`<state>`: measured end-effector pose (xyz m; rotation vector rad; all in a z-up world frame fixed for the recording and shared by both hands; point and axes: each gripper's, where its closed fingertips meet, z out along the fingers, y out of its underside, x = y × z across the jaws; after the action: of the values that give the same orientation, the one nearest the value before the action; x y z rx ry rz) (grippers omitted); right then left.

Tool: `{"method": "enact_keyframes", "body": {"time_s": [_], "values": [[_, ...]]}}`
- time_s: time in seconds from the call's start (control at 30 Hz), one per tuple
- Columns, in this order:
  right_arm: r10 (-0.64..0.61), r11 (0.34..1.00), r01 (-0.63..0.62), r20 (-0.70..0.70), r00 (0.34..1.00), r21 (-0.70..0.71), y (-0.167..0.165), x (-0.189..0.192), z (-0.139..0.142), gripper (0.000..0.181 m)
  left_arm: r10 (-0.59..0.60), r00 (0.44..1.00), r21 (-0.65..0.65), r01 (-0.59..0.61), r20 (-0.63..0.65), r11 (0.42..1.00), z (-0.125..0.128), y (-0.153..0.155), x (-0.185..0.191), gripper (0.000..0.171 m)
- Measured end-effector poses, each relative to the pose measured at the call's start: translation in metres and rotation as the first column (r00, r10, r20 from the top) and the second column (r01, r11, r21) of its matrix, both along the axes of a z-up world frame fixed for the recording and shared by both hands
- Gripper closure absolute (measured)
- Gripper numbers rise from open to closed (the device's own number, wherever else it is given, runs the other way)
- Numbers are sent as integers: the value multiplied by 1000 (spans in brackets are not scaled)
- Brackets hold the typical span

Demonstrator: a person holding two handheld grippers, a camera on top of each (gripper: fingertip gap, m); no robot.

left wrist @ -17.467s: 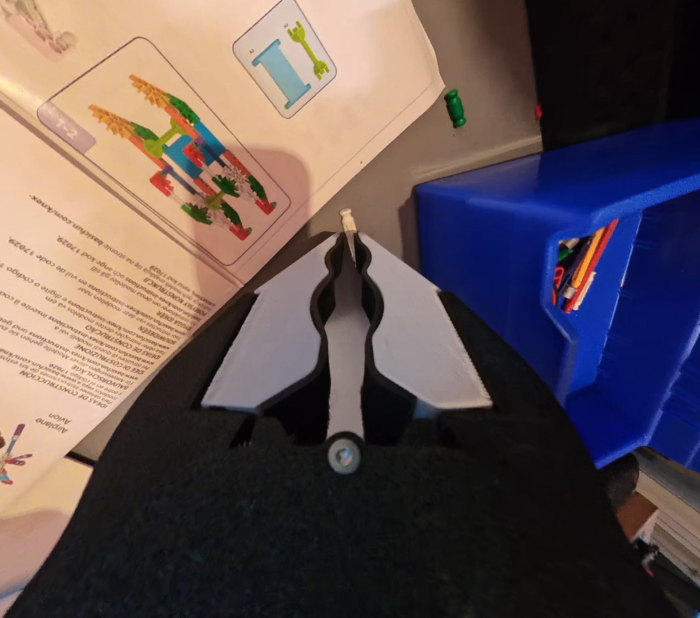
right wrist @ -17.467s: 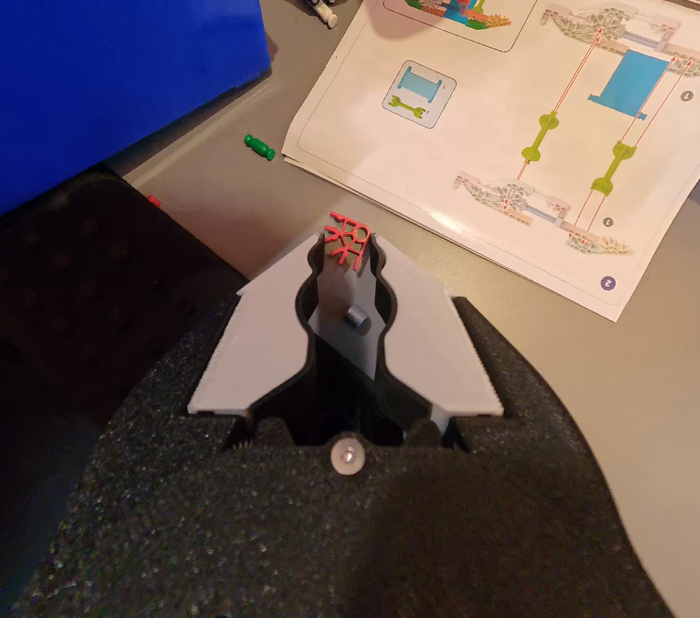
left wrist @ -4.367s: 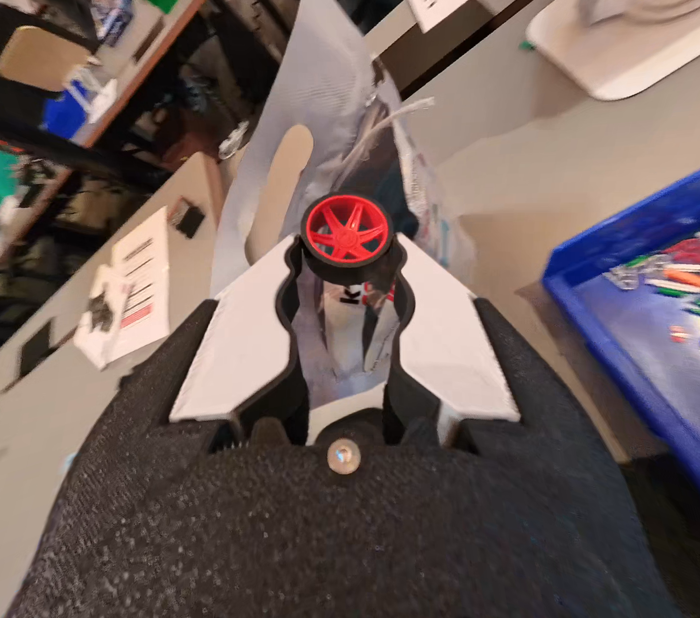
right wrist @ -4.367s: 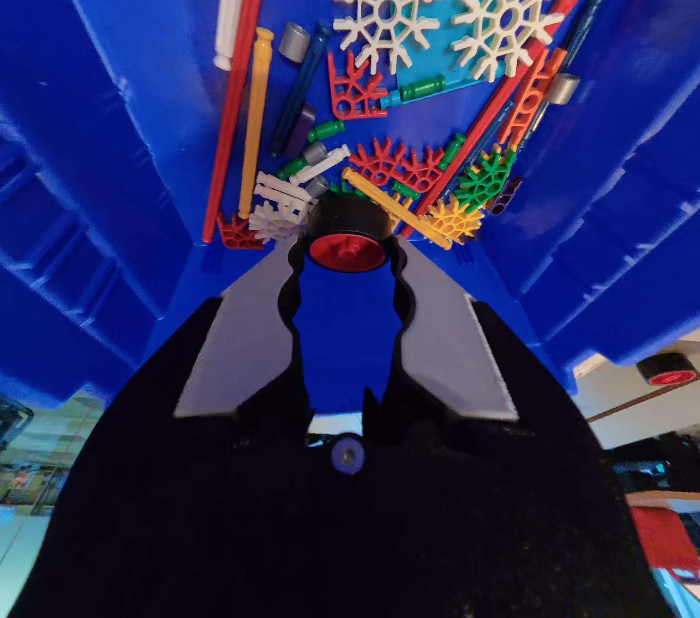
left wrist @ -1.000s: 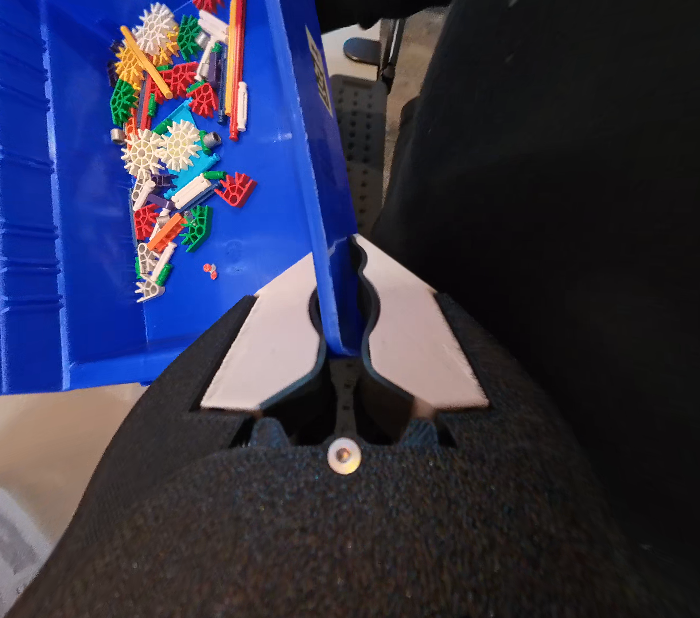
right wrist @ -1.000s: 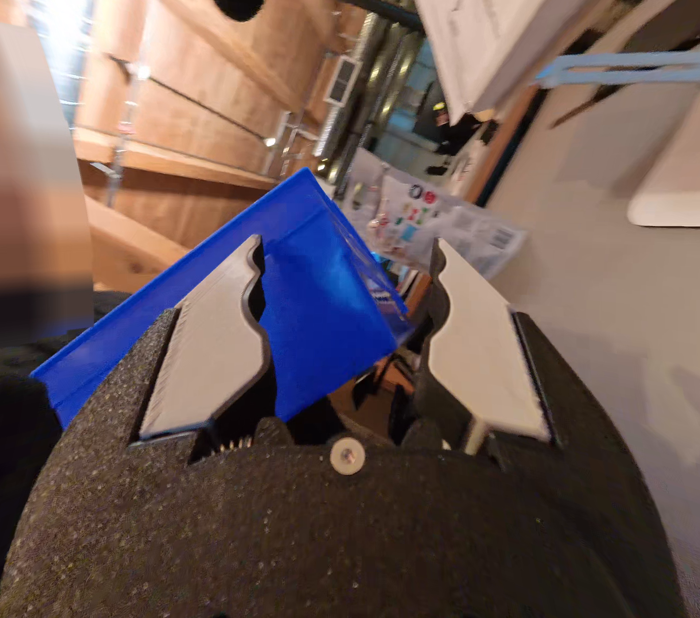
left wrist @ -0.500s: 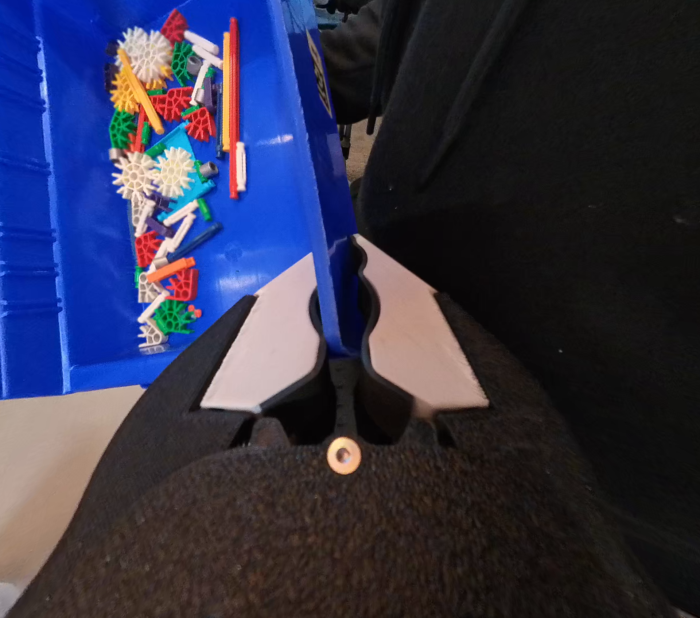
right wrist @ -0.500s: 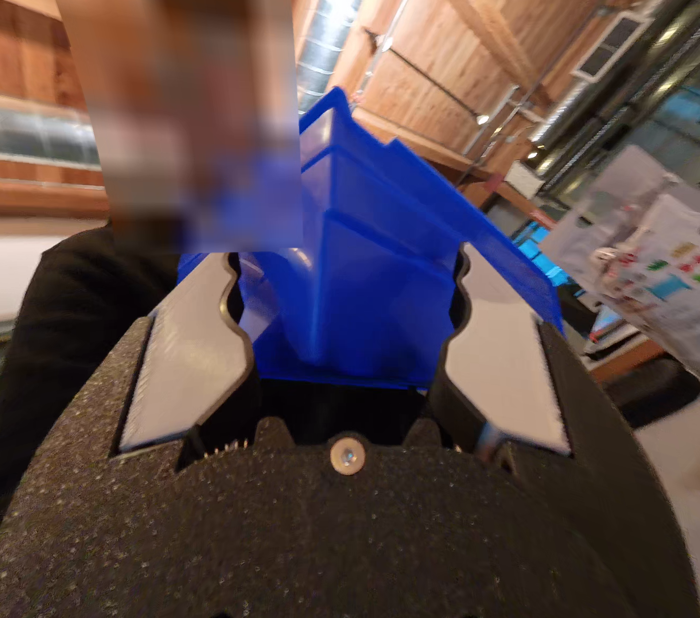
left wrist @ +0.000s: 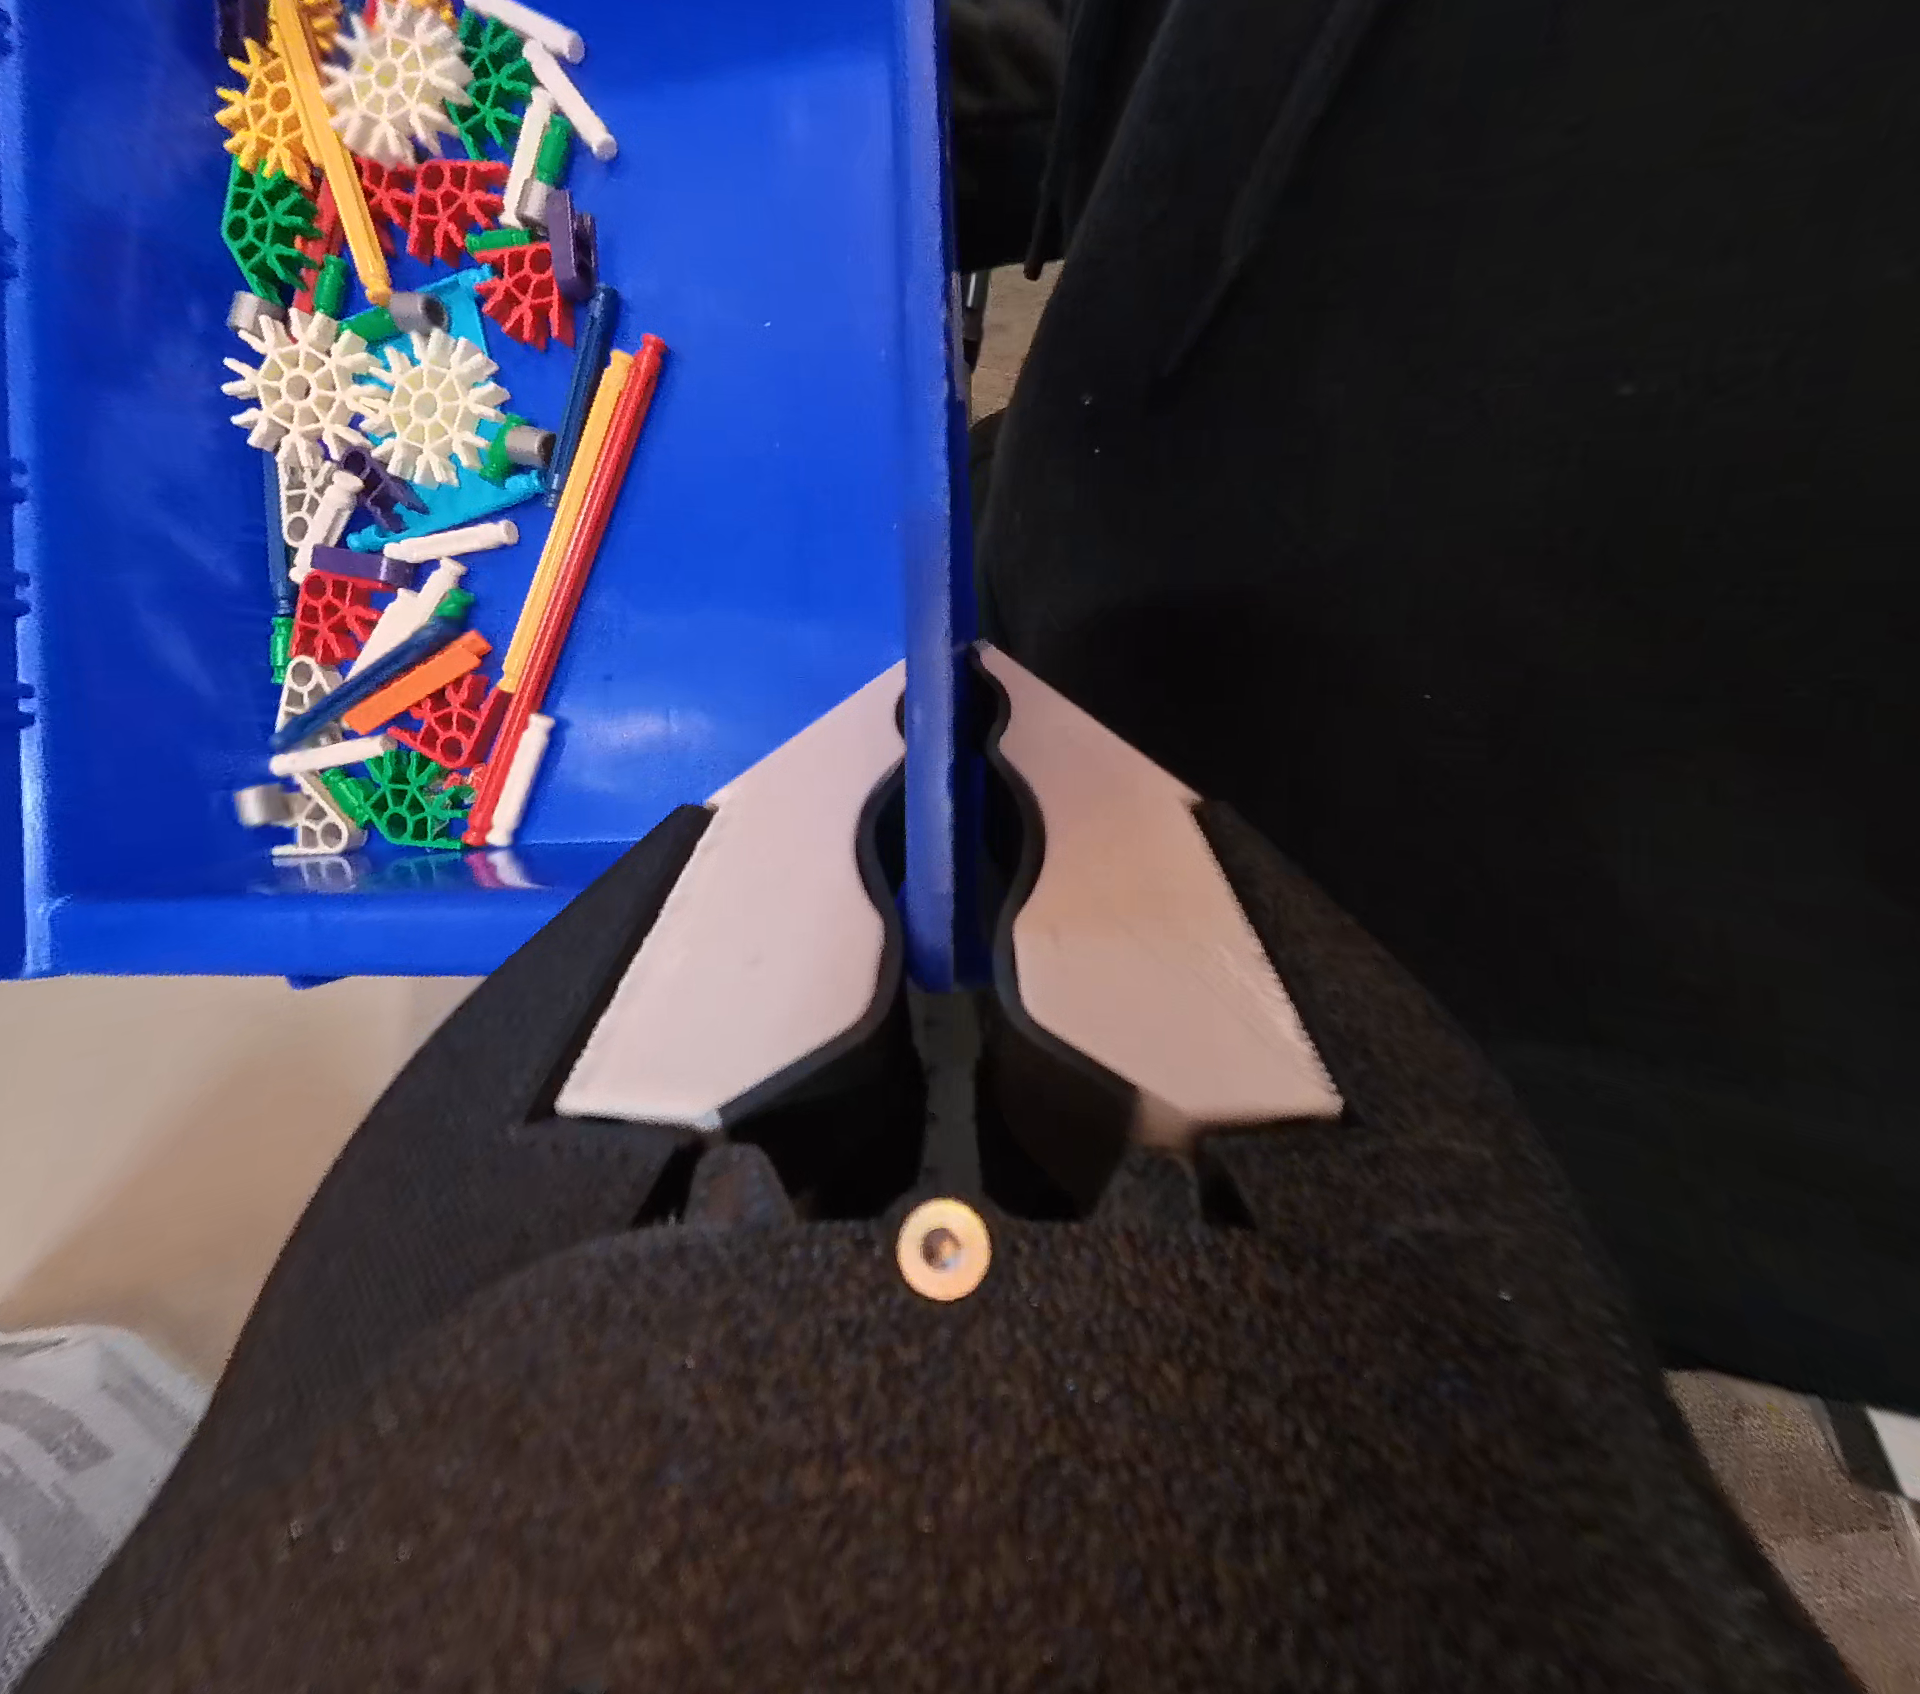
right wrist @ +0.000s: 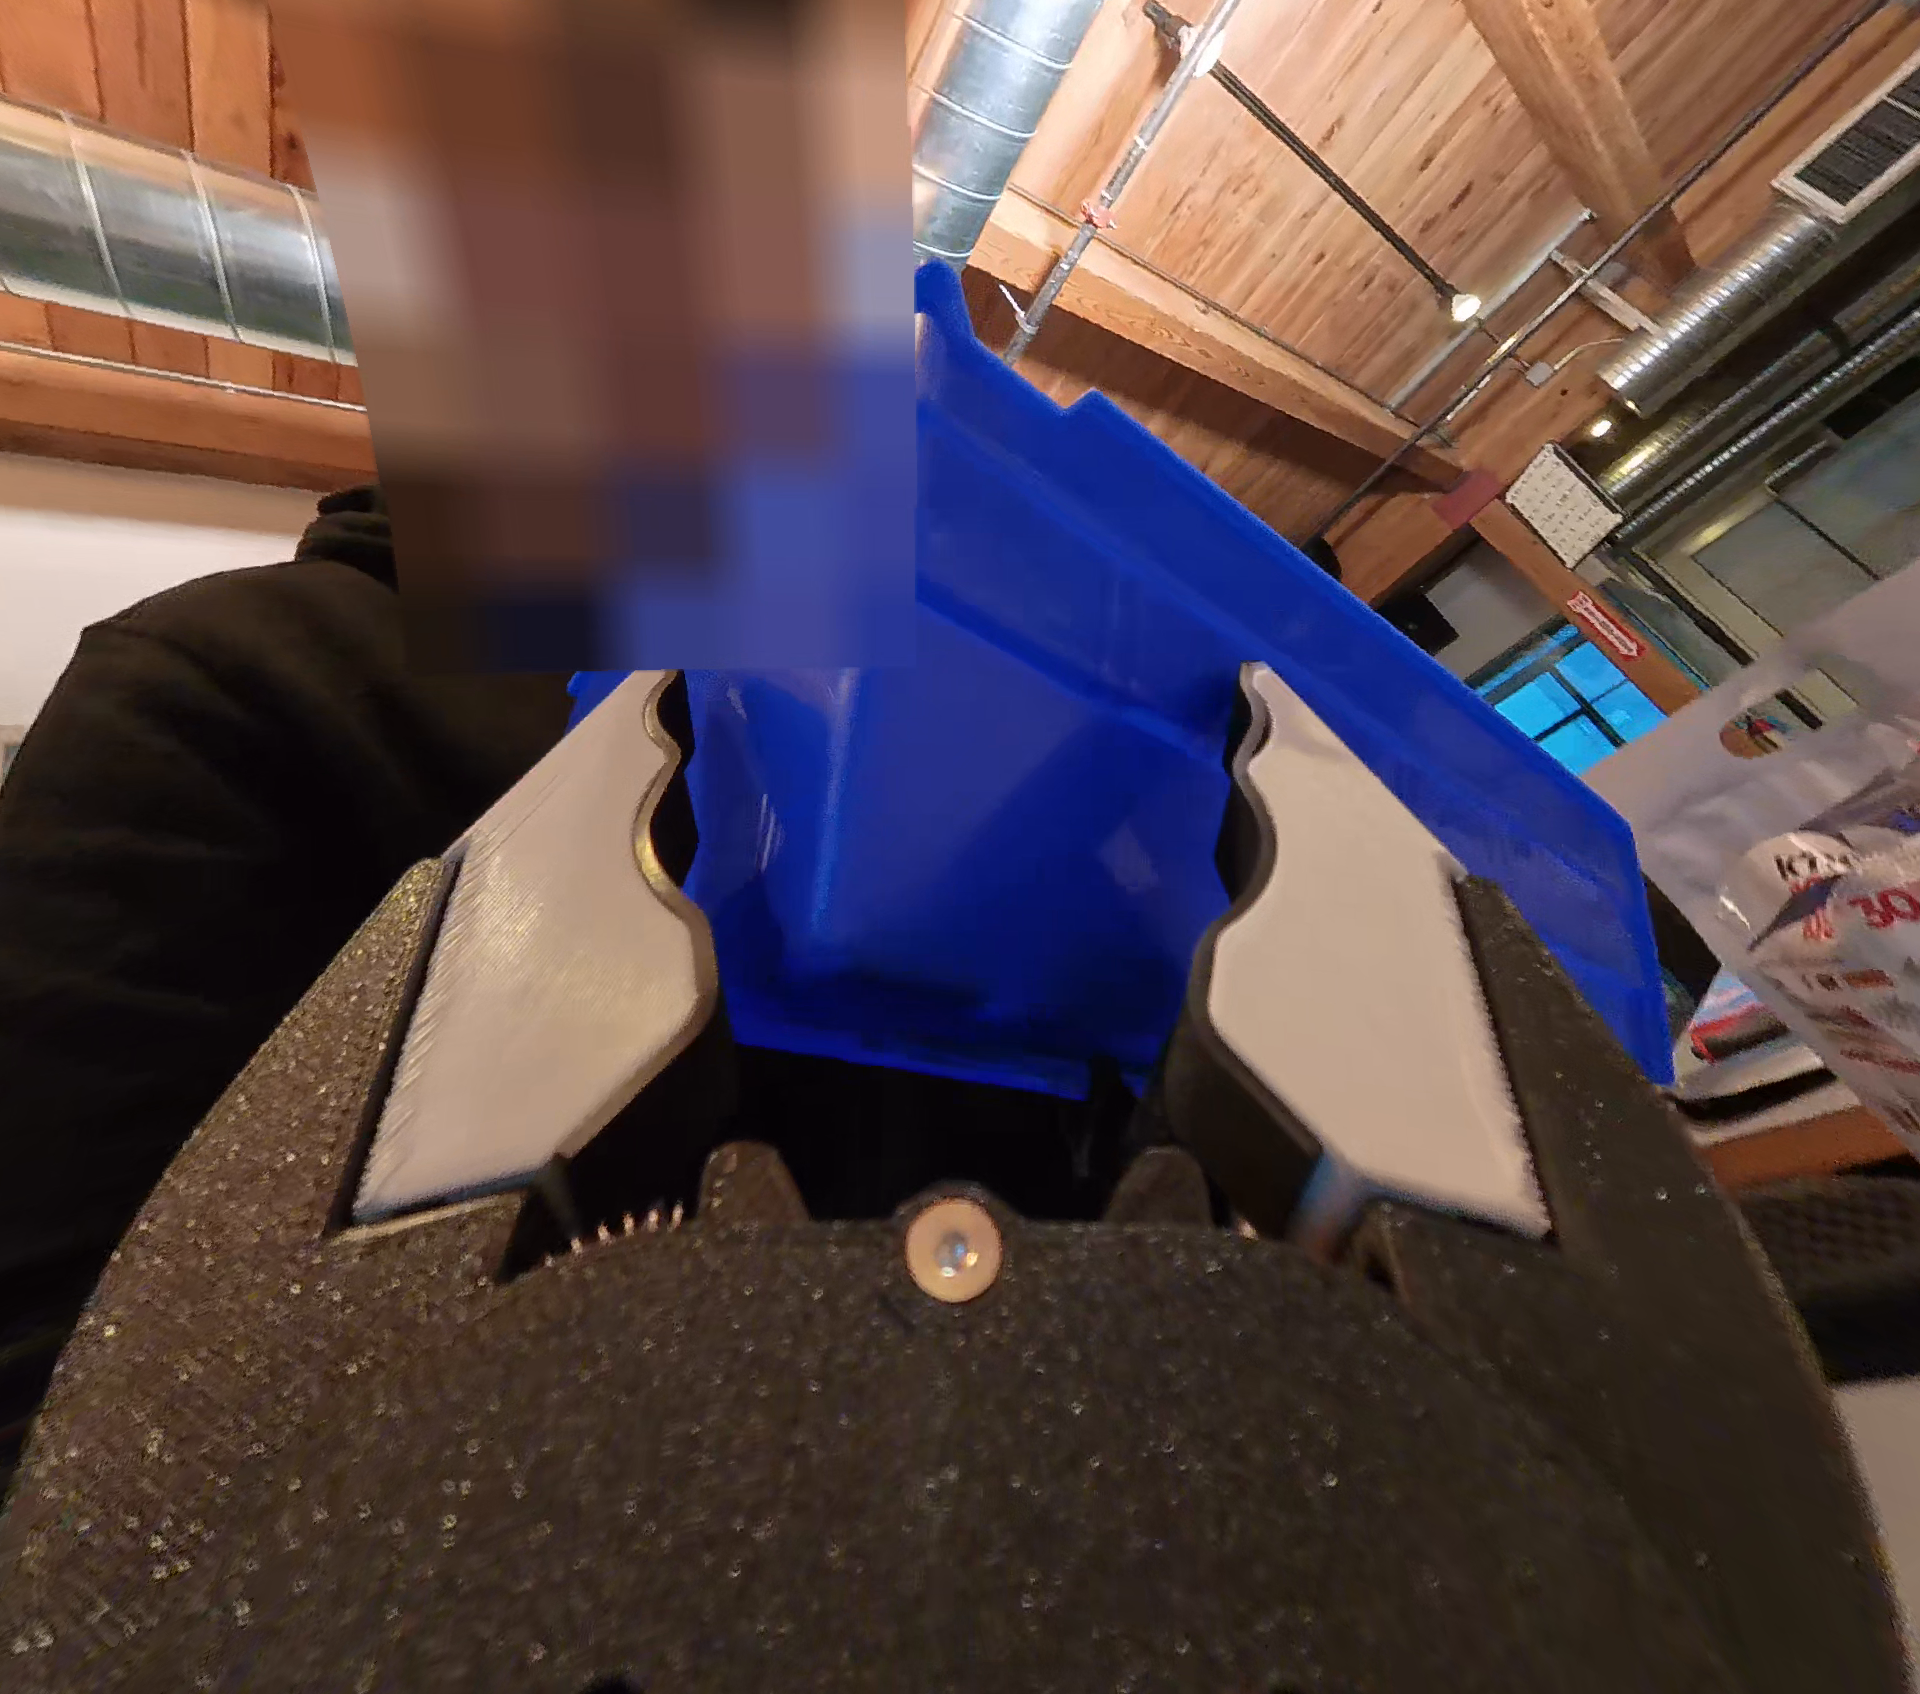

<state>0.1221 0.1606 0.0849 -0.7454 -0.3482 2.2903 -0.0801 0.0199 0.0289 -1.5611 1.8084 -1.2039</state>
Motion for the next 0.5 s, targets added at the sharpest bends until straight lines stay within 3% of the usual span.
{"method": "enact_keyframes", "body": {"time_s": [0.2, 0.5], "values": [[30, 998, -26, -56, 998, 63, 13, -26, 28, 80, 34, 999, -3, -34, 8, 999, 17, 16, -25, 171], [54, 996, -52, -29, 998, 72, 48, -80, 58, 83, 64, 998, -79, -63, 6, 995, 33, 53, -76, 171]]}}
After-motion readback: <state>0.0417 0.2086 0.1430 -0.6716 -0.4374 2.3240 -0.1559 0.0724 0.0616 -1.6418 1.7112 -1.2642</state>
